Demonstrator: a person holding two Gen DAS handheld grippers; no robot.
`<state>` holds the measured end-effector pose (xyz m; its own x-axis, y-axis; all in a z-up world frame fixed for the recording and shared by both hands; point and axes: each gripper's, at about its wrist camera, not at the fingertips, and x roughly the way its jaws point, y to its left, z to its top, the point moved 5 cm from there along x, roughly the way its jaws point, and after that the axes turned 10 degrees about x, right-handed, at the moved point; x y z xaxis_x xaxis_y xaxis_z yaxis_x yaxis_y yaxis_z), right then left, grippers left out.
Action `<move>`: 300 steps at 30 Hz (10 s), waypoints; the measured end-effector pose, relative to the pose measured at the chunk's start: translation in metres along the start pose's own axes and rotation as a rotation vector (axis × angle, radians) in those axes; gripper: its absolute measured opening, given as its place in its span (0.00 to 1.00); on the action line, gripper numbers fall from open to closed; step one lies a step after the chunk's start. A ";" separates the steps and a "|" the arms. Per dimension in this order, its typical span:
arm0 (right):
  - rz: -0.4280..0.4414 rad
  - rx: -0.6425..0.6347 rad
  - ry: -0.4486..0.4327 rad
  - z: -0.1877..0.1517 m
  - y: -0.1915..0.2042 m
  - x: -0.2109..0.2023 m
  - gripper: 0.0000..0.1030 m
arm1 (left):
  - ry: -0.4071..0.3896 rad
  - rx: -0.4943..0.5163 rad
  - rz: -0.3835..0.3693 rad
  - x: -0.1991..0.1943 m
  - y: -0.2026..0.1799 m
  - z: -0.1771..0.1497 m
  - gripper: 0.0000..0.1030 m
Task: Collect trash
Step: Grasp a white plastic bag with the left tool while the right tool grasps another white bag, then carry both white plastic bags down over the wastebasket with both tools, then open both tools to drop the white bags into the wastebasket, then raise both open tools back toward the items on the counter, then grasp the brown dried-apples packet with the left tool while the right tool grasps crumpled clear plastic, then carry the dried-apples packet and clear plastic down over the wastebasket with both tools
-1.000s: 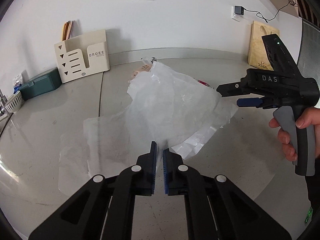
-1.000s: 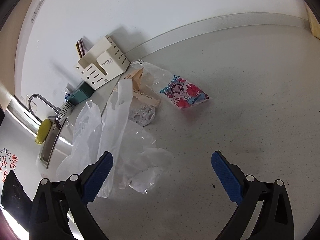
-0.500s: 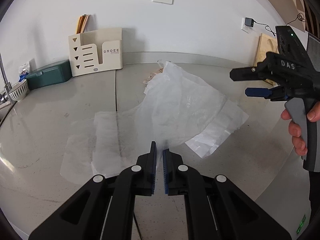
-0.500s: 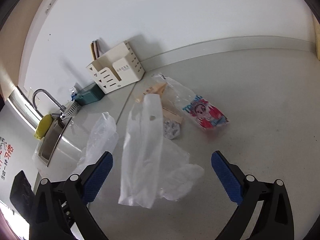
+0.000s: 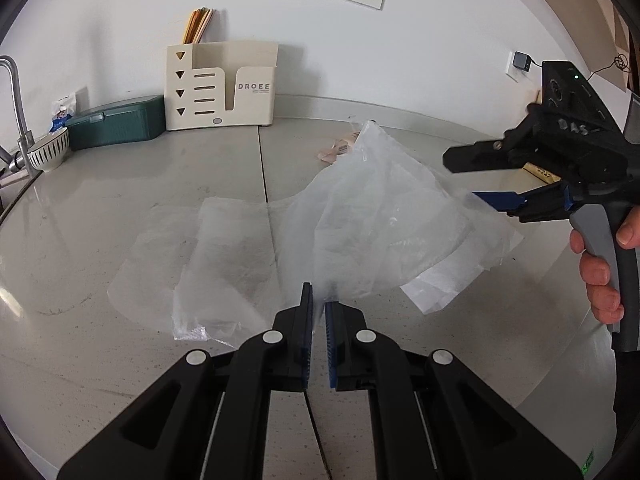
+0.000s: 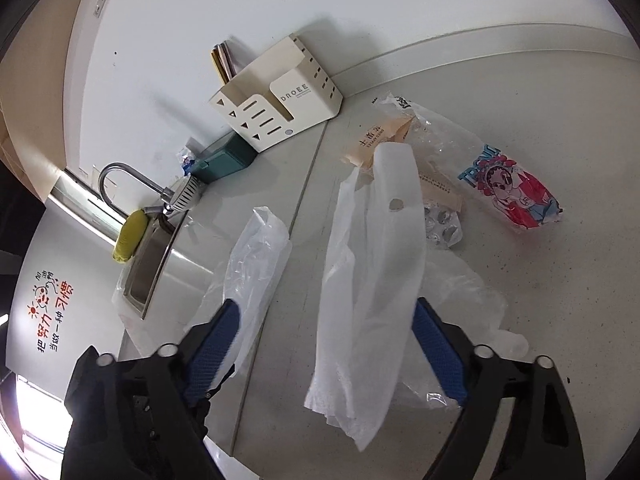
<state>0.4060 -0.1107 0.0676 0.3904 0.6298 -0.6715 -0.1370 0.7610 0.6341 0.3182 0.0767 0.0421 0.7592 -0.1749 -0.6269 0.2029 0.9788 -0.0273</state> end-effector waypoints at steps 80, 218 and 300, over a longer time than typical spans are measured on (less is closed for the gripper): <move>0.118 -0.027 -0.152 -0.320 -0.017 -0.245 0.06 | -0.159 0.145 -0.171 -0.258 -0.143 -0.144 0.04; -0.261 -0.375 -0.102 0.002 -0.035 0.016 0.97 | 0.163 0.363 0.062 0.206 -0.040 0.194 0.96; -0.120 -0.206 -0.172 -0.307 -0.017 -0.082 0.43 | 0.000 0.184 -0.090 -0.136 -0.125 -0.141 0.35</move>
<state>0.0972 -0.1275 -0.0059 0.5610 0.5115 -0.6509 -0.2558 0.8549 0.4514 0.1026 -0.0065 0.0209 0.7328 -0.2610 -0.6285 0.3799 0.9231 0.0597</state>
